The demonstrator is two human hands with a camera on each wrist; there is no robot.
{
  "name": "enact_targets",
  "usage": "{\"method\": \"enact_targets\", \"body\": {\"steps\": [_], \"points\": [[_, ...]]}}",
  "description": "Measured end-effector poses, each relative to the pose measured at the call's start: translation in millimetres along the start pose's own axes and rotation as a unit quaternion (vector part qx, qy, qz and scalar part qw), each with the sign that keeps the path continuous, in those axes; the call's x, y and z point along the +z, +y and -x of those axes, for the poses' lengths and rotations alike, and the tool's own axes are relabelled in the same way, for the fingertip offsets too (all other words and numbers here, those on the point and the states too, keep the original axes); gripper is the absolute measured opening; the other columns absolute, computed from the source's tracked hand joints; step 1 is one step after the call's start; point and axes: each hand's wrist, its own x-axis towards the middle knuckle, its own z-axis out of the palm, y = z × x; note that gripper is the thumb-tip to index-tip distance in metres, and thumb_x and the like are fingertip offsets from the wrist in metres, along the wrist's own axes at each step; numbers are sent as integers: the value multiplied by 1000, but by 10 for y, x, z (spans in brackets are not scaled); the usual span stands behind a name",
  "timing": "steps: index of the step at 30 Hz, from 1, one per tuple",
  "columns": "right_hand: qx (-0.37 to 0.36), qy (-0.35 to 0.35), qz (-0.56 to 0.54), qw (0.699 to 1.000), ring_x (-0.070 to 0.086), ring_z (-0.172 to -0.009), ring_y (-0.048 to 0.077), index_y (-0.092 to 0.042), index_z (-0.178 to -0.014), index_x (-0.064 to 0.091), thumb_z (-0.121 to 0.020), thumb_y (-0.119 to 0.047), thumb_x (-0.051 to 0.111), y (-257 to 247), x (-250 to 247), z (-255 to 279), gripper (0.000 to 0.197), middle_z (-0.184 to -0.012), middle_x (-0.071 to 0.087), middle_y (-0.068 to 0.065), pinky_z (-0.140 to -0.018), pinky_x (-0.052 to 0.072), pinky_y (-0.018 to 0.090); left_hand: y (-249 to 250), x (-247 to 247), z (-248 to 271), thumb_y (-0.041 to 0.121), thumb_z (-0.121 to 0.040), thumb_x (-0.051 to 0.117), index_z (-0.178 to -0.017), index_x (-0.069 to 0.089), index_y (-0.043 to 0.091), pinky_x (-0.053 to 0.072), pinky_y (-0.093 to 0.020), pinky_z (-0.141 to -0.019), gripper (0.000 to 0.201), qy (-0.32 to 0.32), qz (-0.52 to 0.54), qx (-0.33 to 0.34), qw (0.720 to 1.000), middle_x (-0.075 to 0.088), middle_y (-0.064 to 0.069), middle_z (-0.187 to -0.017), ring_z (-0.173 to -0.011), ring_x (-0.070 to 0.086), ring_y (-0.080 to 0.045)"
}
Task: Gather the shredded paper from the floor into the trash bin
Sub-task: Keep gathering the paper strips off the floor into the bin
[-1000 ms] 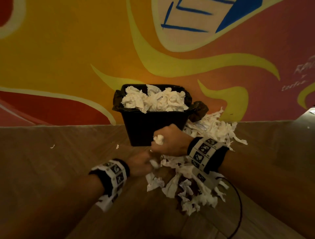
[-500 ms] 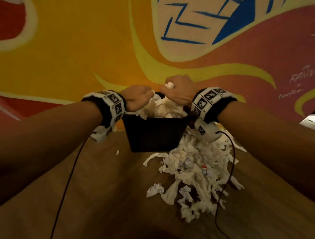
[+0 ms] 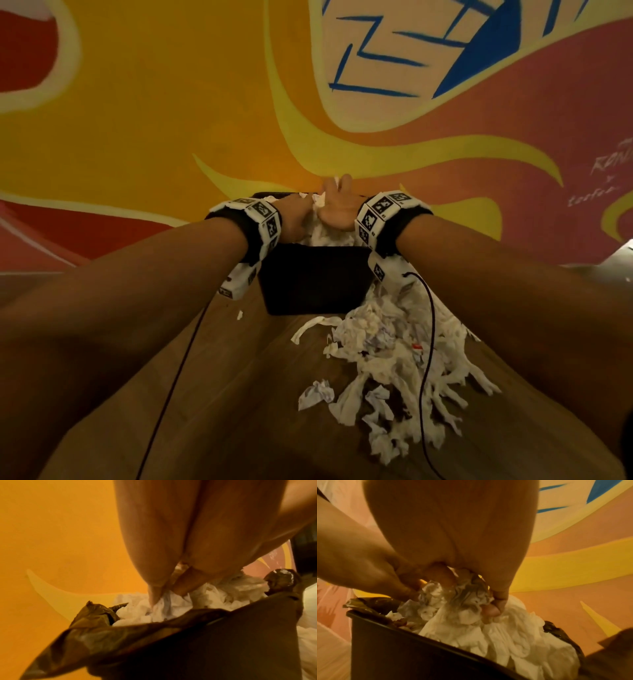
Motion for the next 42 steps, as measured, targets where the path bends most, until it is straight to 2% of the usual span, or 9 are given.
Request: {"method": "enact_targets", "body": {"steps": [5,10,13,18,22,27,33,38,42], "points": [[-37,-6,119,992,41,-124,42,-10,-147,25,-92,-15,51,69,21,131,61,-145,24,24,-97,40,44,-103,-17,16,10,-92,57,-135,37,9,40,-35,-51,48,82,55,-26,995,58,-21,-105,-69,54,-29],[-117,-34,72,990,52,-119,29,-9,-142,42,-96,-8,54,65,-153,200,48,-140,48,13,-86,41,29,-209,-40,91,0,-88,59,-87,64,8,38,-34,-66,10,159,-30,-16,987,54,-13,-89,-83,51,-31],[-125,-33,16,991,56,-117,24,-9,-132,56,-88,-17,67,28,-159,231,45,-133,57,12,-86,41,24,-189,-18,115,-9,-80,53,-54,32,16,28,-32,-59,42,113,-31,-33,993,25,-6,-63,-62,30,-24],[-104,-64,36,992,56,-108,31,-9,-113,68,-87,-19,69,-28,-64,224,28,-124,59,13,-93,48,38,-212,54,166,16,-91,58,-57,49,11,30,-25,-50,35,38,-15,-6,999,43,-2,-58,-60,41,-25],[-96,-61,24,993,66,-94,25,1,-106,70,-89,-2,63,-52,13,230,19,-108,69,17,-79,51,29,-284,96,189,22,-99,46,-102,72,9,43,-28,-68,29,-38,41,-9,998,70,-9,-97,-74,56,-21],[-61,-2,137,989,41,-117,37,-23,-93,74,-87,-23,70,-68,63,194,7,-120,56,5,-97,38,50,-226,178,104,32,-104,34,-61,40,11,32,-29,-59,48,-59,75,-57,994,38,-7,-59,-50,30,-19],[-36,-45,-6,998,60,-109,25,-11,-103,74,-88,-16,68,12,127,100,17,-125,63,9,-85,51,30,-178,165,-19,28,-106,27,-59,38,10,28,-28,-53,51,-78,108,-92,987,35,-9,-59,-50,29,-18],[-49,-69,-26,996,58,-115,24,-9,-106,72,-89,-18,66,103,142,87,20,-128,61,10,-87,47,25,-132,163,-116,18,-103,36,-122,50,-17,44,-48,-86,43,-128,80,-99,984,52,-35,-123,-116,50,-47],[-71,-77,-24,994,53,-122,23,-14,-113,69,-93,-25,60,172,128,116,24,-136,56,5,-94,44,29,-153,180,-111,19,-102,39,-70,53,-6,26,-29,-50,43,-123,79,-77,986,40,-13,-64,-61,43,-40]]}}
